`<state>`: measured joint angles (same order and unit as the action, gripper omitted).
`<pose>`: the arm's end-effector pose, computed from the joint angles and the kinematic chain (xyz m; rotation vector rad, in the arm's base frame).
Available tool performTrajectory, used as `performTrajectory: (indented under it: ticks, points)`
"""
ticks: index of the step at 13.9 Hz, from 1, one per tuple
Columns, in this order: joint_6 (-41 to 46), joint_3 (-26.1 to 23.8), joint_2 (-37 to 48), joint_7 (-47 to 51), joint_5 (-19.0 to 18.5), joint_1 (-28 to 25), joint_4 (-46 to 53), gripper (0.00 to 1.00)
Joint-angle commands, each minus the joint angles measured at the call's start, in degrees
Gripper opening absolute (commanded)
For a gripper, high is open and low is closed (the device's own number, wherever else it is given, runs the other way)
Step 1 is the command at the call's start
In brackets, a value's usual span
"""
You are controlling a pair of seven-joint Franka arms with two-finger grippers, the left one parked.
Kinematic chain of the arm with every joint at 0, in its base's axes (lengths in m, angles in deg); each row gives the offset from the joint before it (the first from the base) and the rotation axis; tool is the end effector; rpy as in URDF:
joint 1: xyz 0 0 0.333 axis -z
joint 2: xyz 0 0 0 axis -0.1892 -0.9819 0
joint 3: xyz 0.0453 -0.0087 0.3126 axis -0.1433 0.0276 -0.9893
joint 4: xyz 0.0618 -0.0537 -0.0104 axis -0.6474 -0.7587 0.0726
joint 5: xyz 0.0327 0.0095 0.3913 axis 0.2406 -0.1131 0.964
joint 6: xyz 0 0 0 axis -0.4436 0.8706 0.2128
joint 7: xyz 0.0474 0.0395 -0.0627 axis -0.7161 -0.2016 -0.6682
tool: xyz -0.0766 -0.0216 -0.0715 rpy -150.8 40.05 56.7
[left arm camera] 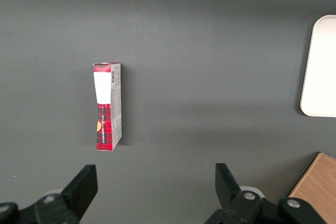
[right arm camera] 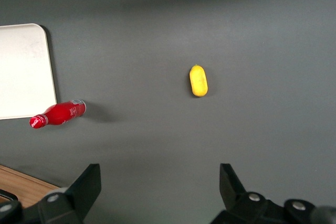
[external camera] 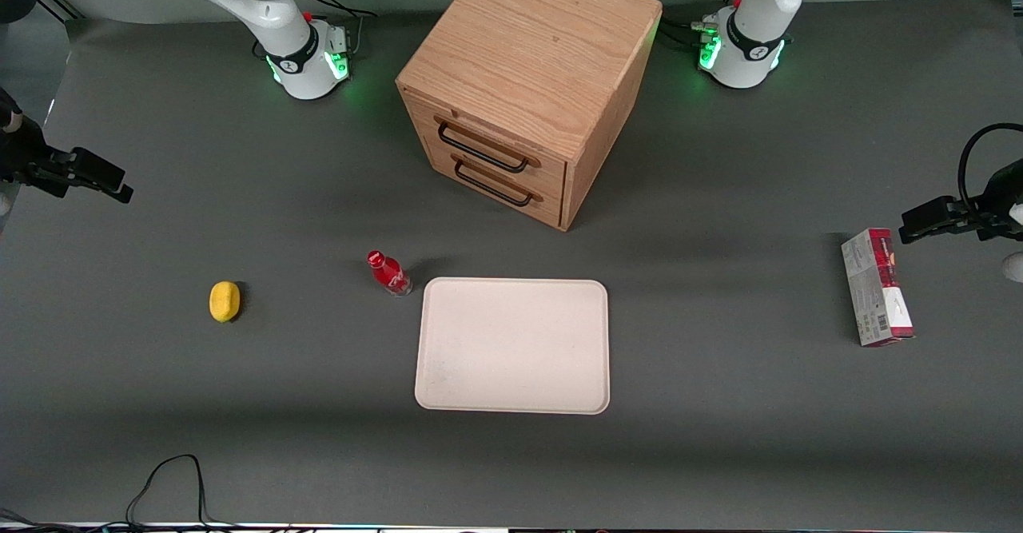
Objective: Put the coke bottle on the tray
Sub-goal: 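Move the open right gripper down toward the red Coca-Cola bottle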
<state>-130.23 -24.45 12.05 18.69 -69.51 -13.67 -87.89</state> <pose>0.5378 -0.0271 0.6184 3.1322 -0.2127 0.0260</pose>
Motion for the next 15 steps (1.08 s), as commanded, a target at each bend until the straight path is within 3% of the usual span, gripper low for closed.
performTrajectory:
  ticks: [1, 6, 9, 11, 15]
  points:
    - [-1.46, -0.11, 1.43, 0.45, 0.57, 0.12, -2.02, 1.0]
    - [-1.37, -5.11, 0.82, 0.71, 1.97, 2.22, -1.41, 1.0]
    - [-4.25, -10.38, -0.67, 5.09, 8.29, 2.32, -0.62, 1.0]
    - [-6.72, -16.26, -2.16, 9.47, 7.78, 2.32, 0.61, 1.0]
    - [-8.92, -19.79, -6.37, 14.94, 4.79, 1.62, 2.98, 1.0]
